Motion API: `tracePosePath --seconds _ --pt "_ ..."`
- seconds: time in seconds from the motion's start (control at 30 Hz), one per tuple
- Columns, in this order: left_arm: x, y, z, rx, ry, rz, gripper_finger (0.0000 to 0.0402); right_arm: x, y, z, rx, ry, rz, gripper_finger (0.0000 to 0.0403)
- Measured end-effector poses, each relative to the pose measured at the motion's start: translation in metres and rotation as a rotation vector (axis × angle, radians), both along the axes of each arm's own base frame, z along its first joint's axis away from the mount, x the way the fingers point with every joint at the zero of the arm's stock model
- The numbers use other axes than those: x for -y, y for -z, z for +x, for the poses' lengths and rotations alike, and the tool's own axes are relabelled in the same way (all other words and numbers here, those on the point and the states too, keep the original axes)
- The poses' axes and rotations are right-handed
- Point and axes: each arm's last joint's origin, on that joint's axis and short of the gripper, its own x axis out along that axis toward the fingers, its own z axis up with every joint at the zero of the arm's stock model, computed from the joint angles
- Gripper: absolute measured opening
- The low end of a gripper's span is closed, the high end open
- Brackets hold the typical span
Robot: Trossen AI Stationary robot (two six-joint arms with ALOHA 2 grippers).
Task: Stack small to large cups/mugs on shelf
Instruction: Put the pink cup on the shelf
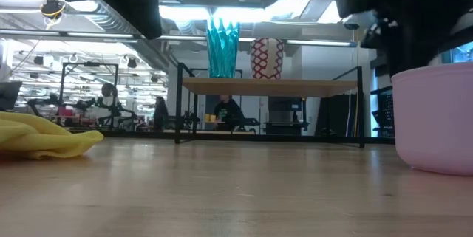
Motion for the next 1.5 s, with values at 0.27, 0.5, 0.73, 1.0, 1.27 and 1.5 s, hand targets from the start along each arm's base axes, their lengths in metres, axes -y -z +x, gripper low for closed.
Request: tracePosePath --seconds 0.27,0.5,0.73,1.0,1.27,1.5 --pt "0.000 0.000 0.000 0.002 -0.002 0.008 0.0021 0.001 0.017 -0.008 -0.056 0.019 0.020 0.0177" --pt "-0.001 0.000 0.000 -0.002 -0.001 0.011 0.0021 0.001 0.017 -0.007 -0.053 0.124 0.033 0.0119" --pt "-0.001 0.000 -0.001 -0.019 0.035 0.030 0.0021 0.001 0.017 -0.004 -0.041 0.362 0.072 0.0013" --pt "-0.001 0.000 -0.001 -0.045 0.088 0.058 0.0021 0.001 0.016 -0.001 0.060 0.838 0.057 0.0025" --pt "-0.001 0.000 -0.001 -0.061 0.127 0.077 0.0021 -0.015 0.017 -0.020 -0.028 1.031 0.018 0.0019" --pt "-0.001 0.000 0.000 -0.077 0.184 0.101 0.0021 -0.042 0.016 -0.040 -0.064 1.184 0.034 0.0020"
